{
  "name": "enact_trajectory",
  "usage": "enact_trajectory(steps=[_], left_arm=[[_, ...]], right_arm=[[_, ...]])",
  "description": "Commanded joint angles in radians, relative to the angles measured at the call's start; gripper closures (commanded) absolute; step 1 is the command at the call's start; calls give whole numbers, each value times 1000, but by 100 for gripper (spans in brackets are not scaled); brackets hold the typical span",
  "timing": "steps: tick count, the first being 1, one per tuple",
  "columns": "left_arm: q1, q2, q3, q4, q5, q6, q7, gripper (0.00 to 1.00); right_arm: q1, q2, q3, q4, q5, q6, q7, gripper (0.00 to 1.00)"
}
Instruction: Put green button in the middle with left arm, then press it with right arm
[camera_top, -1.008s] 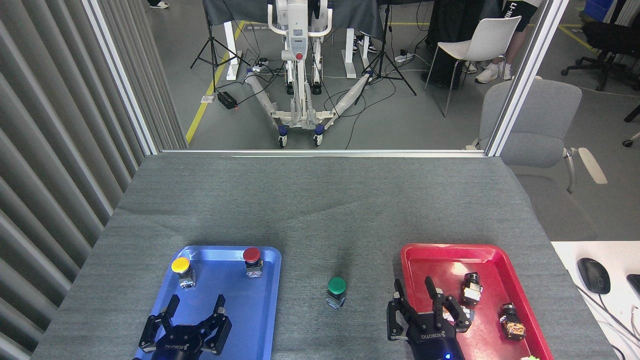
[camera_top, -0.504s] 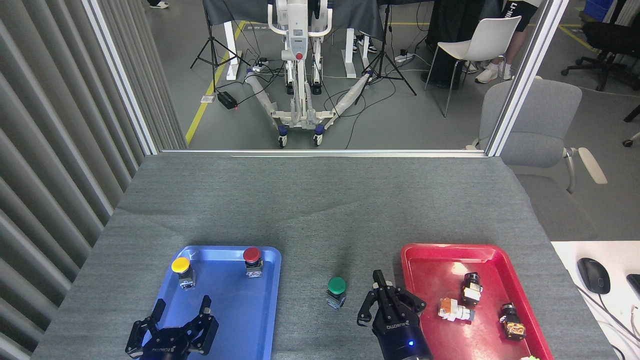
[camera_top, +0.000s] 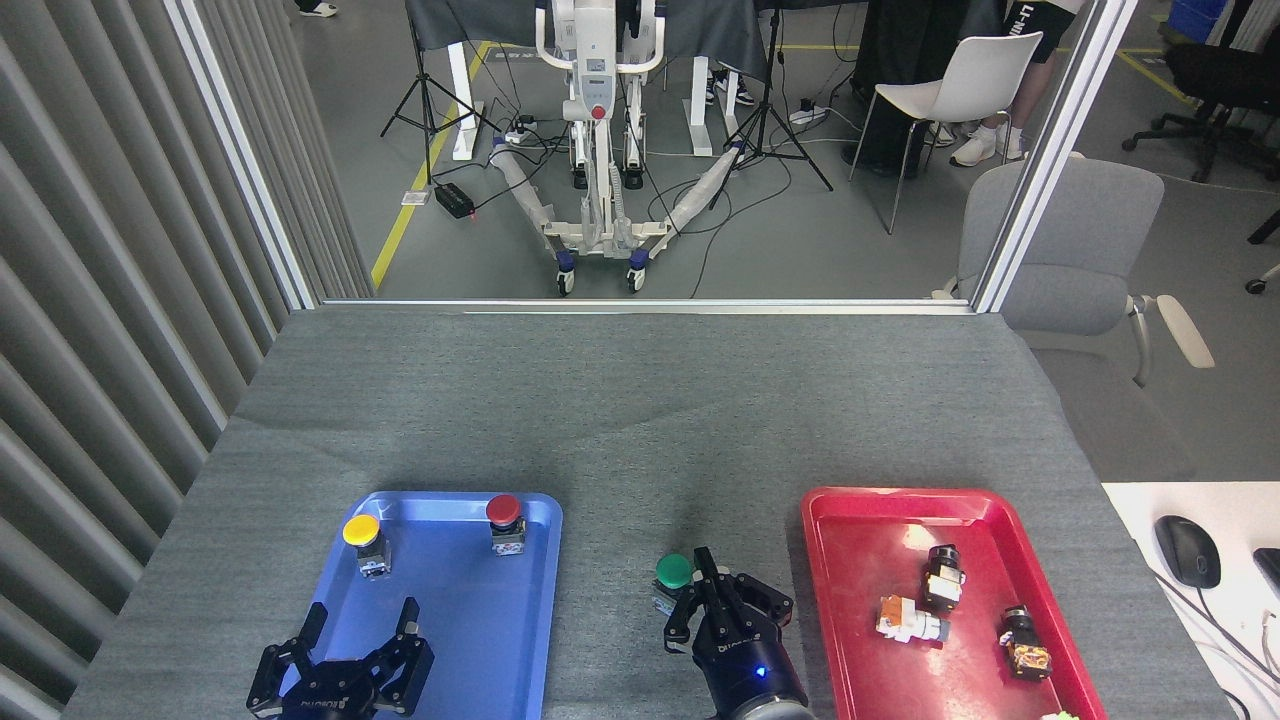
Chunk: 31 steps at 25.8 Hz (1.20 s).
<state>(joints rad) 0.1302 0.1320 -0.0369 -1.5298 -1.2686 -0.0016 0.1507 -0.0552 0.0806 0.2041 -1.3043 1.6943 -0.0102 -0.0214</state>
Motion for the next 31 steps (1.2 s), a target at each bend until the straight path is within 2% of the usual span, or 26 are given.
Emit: enact_trajectory(steps=[1,8,15,18,26,28,29,30,31], left_arm=[[-1,0,0,0,9,0,-6,0],[-35,9,12,2,14,-3,-6,0],[-40,12,17,8,15,-3,-8,0],[-40,12,17,8,15,-3,-6,0],[-40,14,19,8,15,-3,-8,0],[-40,14,19,8,15,-3,-6,0],[-40,14,19,7,15,-3,-6,0],[-40,14,19,8,15,-1,-6,0],[-40,14,20,7,15,0,-6,0]], right_arm=[[-15,8,17,39,1,12,-8,100],[-18,11,20,111,4,13,-11,100],[-20,11,18,111,12,26,-22,100],[-20,11,18,83,12,49,-48,100],[-11,7,5,-70,8,50,-49,100],[6,2,-5,-105,8,46,-48,91],[23,-1,-22,-127,8,41,-46,80],[41,-10,-40,-153,7,39,-46,61],[61,-21,-52,-176,5,39,-48,36]])
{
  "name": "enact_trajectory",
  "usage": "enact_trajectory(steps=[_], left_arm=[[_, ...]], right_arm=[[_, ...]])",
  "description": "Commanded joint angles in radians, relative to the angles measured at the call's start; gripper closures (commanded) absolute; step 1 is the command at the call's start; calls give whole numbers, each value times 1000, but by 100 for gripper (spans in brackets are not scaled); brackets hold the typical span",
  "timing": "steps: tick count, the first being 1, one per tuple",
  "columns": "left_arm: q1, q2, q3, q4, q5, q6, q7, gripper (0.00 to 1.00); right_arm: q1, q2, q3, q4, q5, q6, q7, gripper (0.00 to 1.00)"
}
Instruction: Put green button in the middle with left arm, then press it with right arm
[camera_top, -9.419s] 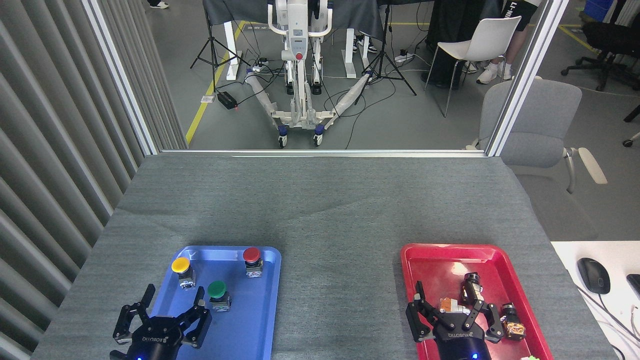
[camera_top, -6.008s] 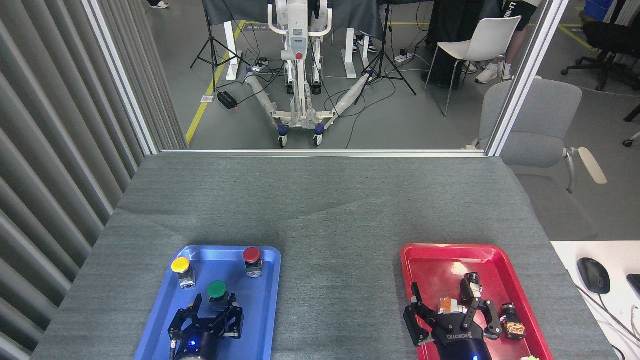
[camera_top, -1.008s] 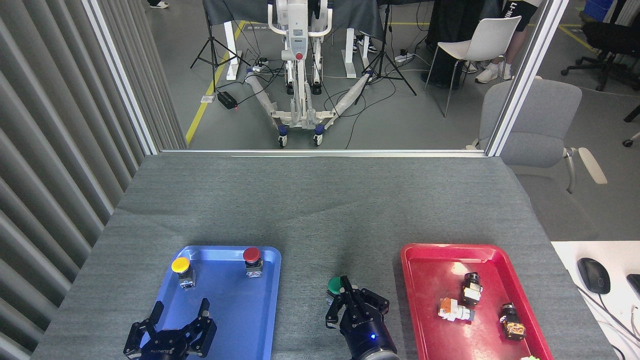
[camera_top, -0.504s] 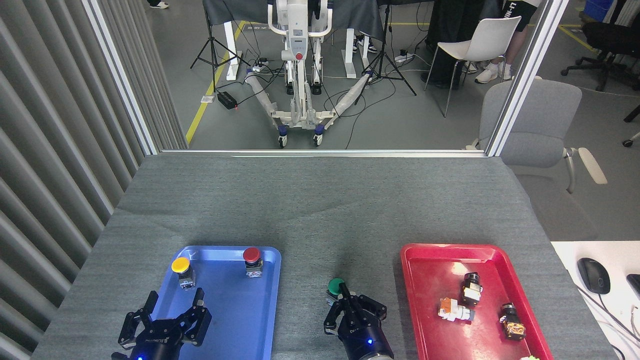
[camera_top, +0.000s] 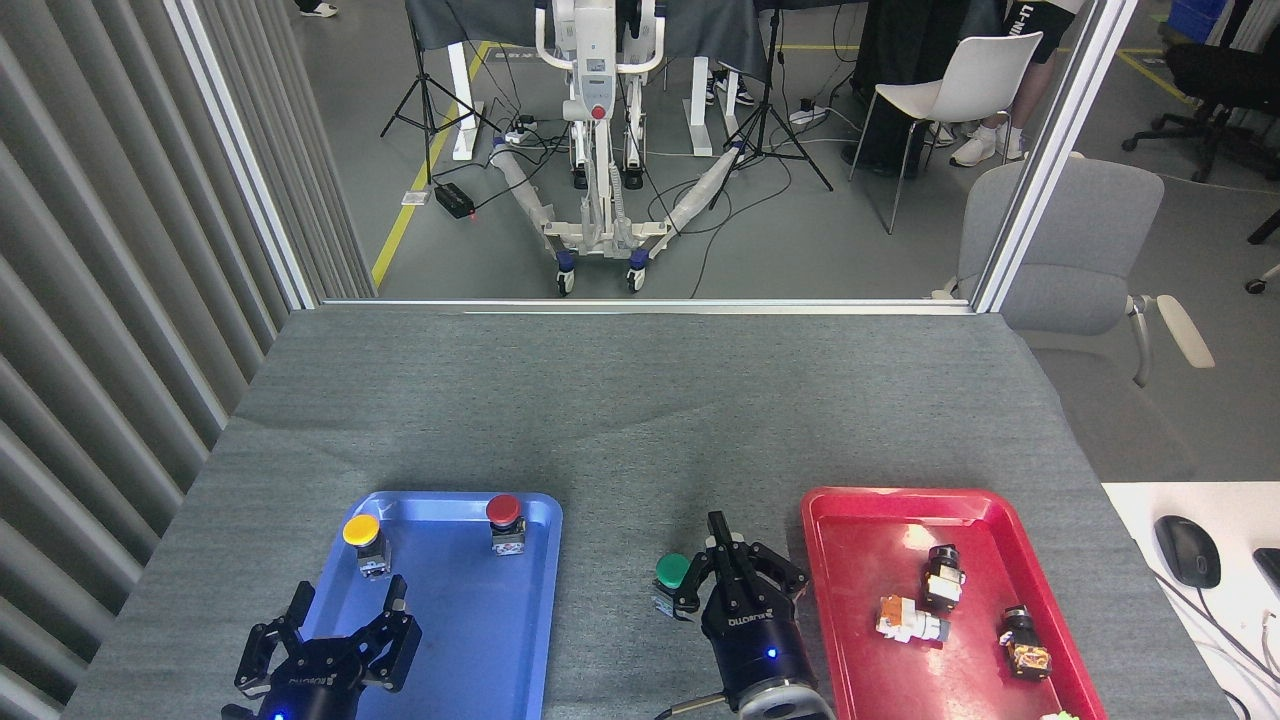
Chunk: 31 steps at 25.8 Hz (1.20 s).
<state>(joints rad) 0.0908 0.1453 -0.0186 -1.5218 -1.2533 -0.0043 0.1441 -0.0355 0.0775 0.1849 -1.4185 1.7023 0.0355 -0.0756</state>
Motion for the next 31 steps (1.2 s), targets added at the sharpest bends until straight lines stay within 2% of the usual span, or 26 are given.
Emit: enact_trajectory(steps=[1,3,4,9,13,17,31], left_arm=[[0,0,5,-1,0,1,0,0],[0,0,6,-3,0,0,0,0],[0,0,6,-3,0,0,0,0],[0,0,6,-3,0,-2,0,0],[0,0,6,-3,0,0,0,0],[0,0,6,-3,0,0,0,0],[0,10,6,-5,0,0,0,0]], right_arm=[[59,-24,-44,-82,-3,-6,7,20],[95,-39,-76,-111,-6,-8,3,5],[112,-50,-94,-123,-9,-16,0,2],[183,-88,-153,-200,-56,-74,-3,1],[218,-111,-183,-243,-61,-65,-3,0],[221,-114,-183,-258,-81,-69,3,0],[229,-119,-186,-263,-85,-71,7,0]])
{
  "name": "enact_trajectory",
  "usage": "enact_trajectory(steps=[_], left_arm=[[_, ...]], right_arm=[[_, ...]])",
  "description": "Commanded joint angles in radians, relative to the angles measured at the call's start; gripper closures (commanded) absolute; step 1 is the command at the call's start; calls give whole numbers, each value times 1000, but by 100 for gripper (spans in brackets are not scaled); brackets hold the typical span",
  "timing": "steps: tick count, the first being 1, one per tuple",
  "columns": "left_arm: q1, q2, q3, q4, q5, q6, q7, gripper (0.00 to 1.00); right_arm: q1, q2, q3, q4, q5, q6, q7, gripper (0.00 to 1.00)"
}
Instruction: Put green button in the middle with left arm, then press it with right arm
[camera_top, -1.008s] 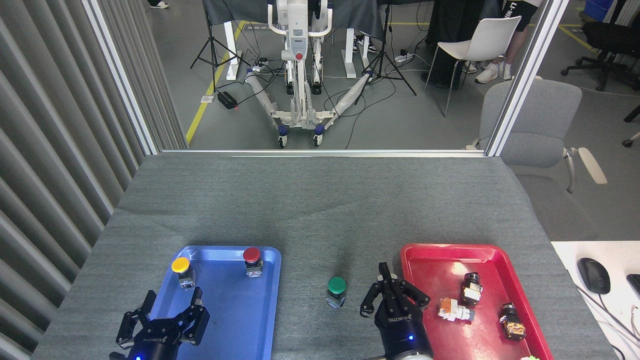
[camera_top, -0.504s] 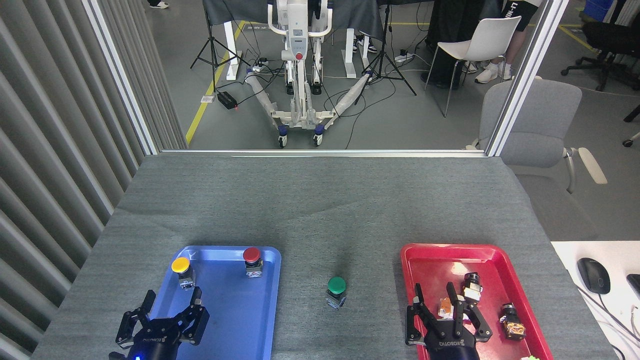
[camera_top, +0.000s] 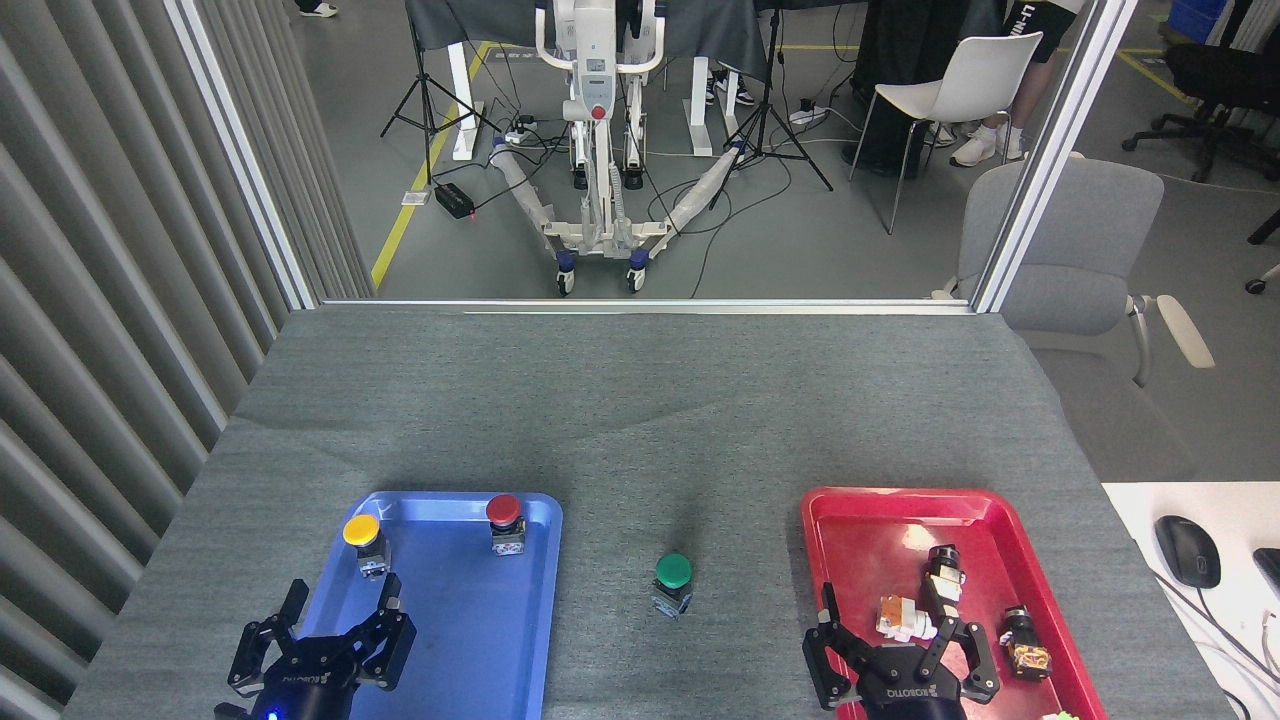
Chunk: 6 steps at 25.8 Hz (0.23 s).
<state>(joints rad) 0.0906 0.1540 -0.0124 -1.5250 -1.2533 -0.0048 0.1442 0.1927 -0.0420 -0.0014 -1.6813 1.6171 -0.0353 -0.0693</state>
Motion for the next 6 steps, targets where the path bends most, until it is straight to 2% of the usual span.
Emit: enact_trajectory(steps=[1,6], left_arm=[[0,1,0,-1,0,0,0,0],[0,-1,0,-3,0,-1,1,0]], right_arm=[[2,2,0,0,0,0,0,0],[4,2,0,0,0,0,0,0]])
